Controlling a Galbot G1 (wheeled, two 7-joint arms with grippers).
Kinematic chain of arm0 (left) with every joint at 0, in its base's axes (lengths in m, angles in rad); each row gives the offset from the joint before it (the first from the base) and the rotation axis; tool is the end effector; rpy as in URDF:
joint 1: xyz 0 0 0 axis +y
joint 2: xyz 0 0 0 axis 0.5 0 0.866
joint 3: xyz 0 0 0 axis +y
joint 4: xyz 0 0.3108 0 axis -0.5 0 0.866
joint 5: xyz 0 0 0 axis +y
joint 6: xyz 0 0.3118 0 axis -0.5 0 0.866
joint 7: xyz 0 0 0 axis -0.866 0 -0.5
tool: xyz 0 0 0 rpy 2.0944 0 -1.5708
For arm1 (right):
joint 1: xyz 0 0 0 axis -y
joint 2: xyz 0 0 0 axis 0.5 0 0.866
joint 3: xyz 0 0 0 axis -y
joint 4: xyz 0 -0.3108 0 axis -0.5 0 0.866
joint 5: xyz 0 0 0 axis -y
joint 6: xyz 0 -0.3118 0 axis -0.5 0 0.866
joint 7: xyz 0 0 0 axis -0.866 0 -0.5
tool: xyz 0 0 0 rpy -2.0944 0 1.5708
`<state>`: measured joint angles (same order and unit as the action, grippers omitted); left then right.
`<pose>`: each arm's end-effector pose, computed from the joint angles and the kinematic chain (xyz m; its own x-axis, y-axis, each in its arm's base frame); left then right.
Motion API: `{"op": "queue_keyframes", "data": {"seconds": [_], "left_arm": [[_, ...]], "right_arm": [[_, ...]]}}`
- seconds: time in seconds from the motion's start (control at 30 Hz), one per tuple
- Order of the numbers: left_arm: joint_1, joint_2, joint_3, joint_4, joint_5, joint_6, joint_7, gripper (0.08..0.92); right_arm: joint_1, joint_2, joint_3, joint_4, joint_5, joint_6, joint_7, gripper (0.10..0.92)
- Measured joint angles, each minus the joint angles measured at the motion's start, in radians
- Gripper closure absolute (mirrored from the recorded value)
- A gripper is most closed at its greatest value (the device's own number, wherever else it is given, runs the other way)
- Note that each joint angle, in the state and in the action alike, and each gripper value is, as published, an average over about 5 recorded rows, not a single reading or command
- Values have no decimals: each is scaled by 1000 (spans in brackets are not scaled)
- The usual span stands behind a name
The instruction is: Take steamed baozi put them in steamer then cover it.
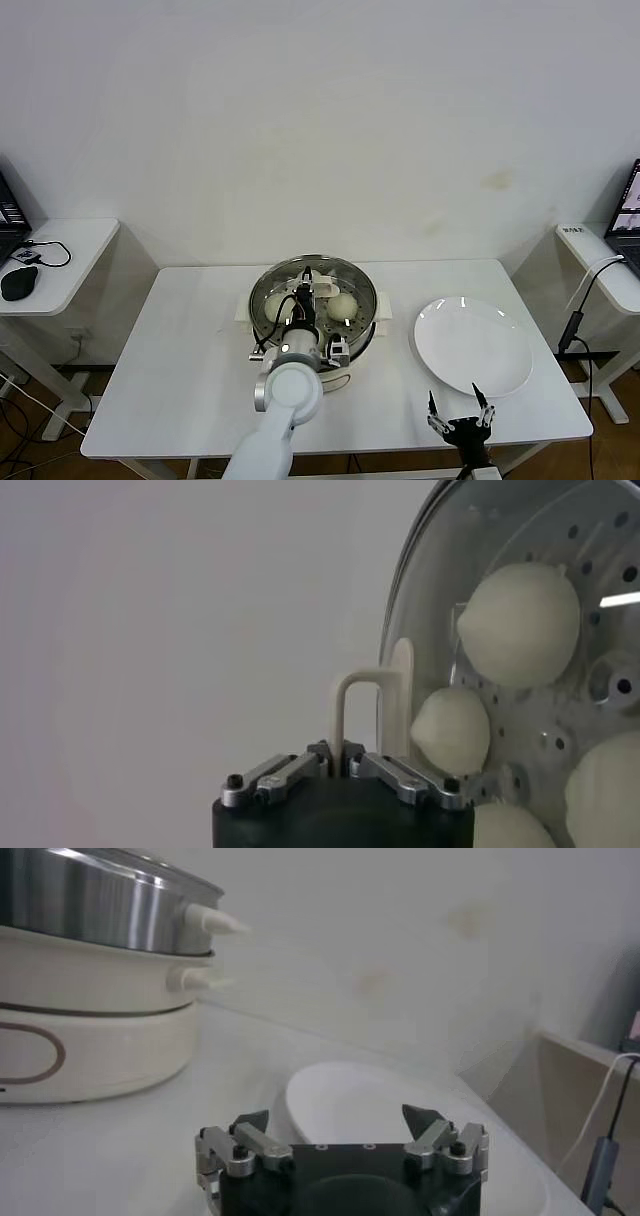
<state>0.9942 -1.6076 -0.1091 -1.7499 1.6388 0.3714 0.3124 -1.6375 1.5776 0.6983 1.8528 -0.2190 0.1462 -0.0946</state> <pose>0.2937 -0.1329 -0.2353 -0.9969 0.0416 0.0665 0.0680 0.0344 0.9971 0.1201 -0.0505 -0.3506 -0.9814 0.0394 0.1880 -0.0149 0.9602 -0.2791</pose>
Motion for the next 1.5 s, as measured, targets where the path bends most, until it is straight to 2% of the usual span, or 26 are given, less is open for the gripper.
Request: {"op": "queue_keyframes", "data": {"seconds": [0.6, 0.73, 0.93, 1.07, 1.3, 1.5], "left_arm": [[88, 37, 26, -139, -35, -20, -33, 277], [119, 62, 24, -186, -67, -26, -45, 194], [194, 117, 8, -274, -162, -52, -89, 177], [264, 155, -27, -323, -299, -86, -165, 177], [411, 220, -159, -347, -721, -215, -353, 177], [546, 260, -293, -357, -1125, -312, -453, 177]], "right_arm": [[-14, -1, -2, 11, -12, 0, 0, 203], [-18, -1, 1, 15, -14, 0, 0, 203], [-26, -6, 0, 22, -13, 5, -3, 202], [-35, -15, -7, 28, -1, 13, -12, 203], [-62, -54, -17, 52, 39, 33, -28, 203], [-93, -99, -27, 88, 95, 51, -30, 202]]}}
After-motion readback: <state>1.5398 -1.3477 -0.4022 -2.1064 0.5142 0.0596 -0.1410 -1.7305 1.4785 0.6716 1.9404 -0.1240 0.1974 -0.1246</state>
